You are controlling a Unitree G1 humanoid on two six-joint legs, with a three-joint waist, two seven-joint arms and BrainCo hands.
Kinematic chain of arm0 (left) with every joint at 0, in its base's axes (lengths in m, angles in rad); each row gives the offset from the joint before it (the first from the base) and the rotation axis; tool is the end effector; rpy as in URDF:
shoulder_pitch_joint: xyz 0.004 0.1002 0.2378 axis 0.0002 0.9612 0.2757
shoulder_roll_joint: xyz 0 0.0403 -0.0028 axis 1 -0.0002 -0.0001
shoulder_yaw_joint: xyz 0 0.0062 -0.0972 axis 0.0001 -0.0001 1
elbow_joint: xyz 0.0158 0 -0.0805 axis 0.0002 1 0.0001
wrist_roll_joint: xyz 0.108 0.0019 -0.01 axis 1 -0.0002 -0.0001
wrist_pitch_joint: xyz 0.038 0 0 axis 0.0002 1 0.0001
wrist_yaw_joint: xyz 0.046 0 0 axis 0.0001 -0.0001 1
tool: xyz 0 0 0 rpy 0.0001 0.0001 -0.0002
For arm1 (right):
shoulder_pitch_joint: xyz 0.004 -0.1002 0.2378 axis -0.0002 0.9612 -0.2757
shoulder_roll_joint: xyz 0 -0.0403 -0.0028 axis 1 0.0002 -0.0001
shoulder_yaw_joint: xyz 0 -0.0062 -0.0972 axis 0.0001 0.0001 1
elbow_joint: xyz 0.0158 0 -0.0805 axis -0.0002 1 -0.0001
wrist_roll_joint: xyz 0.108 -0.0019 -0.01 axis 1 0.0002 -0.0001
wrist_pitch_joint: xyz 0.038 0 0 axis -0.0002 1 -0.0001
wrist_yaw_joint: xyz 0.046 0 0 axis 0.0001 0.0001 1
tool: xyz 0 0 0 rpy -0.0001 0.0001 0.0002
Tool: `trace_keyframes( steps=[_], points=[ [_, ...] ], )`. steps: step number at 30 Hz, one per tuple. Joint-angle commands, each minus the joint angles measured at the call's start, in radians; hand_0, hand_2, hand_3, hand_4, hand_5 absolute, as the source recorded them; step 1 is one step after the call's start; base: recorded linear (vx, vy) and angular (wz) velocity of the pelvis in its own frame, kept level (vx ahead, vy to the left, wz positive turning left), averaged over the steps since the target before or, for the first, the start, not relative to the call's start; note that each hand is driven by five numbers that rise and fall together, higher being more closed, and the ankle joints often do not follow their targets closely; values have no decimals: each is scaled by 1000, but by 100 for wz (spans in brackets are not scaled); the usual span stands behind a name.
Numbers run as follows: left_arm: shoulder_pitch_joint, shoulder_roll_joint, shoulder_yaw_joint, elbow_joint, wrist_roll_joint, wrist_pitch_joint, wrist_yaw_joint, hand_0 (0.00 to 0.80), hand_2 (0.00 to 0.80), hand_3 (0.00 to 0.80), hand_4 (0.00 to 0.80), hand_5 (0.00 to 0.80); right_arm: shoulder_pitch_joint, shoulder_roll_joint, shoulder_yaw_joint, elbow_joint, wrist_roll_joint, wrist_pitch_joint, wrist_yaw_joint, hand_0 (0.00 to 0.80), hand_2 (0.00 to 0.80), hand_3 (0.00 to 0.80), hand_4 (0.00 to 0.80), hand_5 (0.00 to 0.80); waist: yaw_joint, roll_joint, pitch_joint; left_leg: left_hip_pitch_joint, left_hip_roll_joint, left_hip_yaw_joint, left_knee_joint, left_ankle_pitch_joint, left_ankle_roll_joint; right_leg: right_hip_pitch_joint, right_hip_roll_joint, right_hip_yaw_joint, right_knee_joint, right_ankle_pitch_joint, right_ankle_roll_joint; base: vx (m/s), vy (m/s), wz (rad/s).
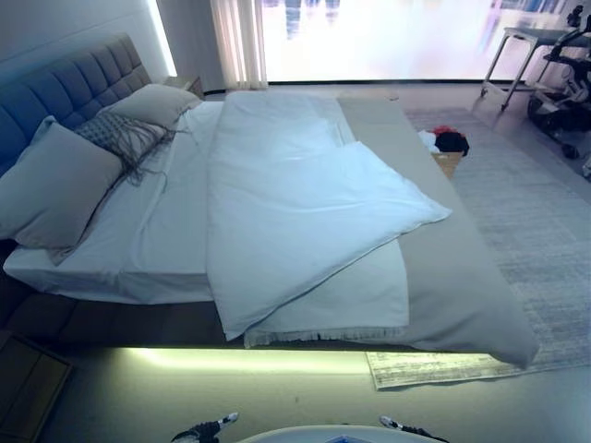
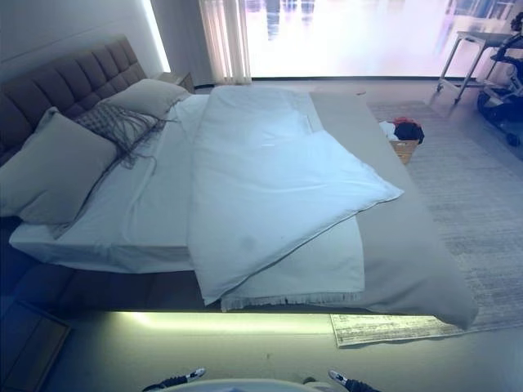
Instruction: Make the bed neatly
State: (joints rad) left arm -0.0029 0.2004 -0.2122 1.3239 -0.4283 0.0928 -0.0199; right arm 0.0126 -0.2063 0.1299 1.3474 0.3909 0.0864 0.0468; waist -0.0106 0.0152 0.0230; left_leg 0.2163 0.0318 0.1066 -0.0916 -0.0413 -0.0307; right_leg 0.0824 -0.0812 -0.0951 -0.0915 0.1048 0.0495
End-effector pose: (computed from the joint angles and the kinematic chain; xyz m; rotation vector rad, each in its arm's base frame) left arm 0.0533 0.2096 -0.1254 -0.0778 1.3970 0.2185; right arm 0.0439 -0.2168 -0.1253 0.1151 1.4118 -0.2557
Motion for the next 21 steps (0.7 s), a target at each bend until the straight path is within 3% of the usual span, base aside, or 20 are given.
trace_keyframes(
  steps=[1, 8, 21],
  points=[
    [-48, -59, 37, 61, -27, -3, 12, 0, 0, 0, 0, 0, -66, 42, 1, 74, -23, -14, 0, 0, 0, 0, 0, 0, -11, -13, 35, -41, -33, -30, 4, 37, 20, 67, -16, -9, 15, -26, 44, 0, 0, 0],
    [-66, -58, 45, 58, -27, -34, 30, 0, 0, 0, 0, 0, -83, 42, 8, 80, -36, -20, -23, 0, 0, 0, 0, 0, -2, -20, 40, -42, -32, -35, 4, 39, 21, 68, -12, -14, 17, -26, 42, 0, 0, 0],
    [-51, -60, 34, 65, -5, -21, 43, 0, 0, 0, 0, 0, -87, 53, 22, 85, -36, -25, -50, 0, 0, 0, 0, 0, 6, -25, 41, -51, -31, -45, 4, 47, 21, 65, -5, -12, 18, -25, 38, 0, 0, 0]
  ],
)
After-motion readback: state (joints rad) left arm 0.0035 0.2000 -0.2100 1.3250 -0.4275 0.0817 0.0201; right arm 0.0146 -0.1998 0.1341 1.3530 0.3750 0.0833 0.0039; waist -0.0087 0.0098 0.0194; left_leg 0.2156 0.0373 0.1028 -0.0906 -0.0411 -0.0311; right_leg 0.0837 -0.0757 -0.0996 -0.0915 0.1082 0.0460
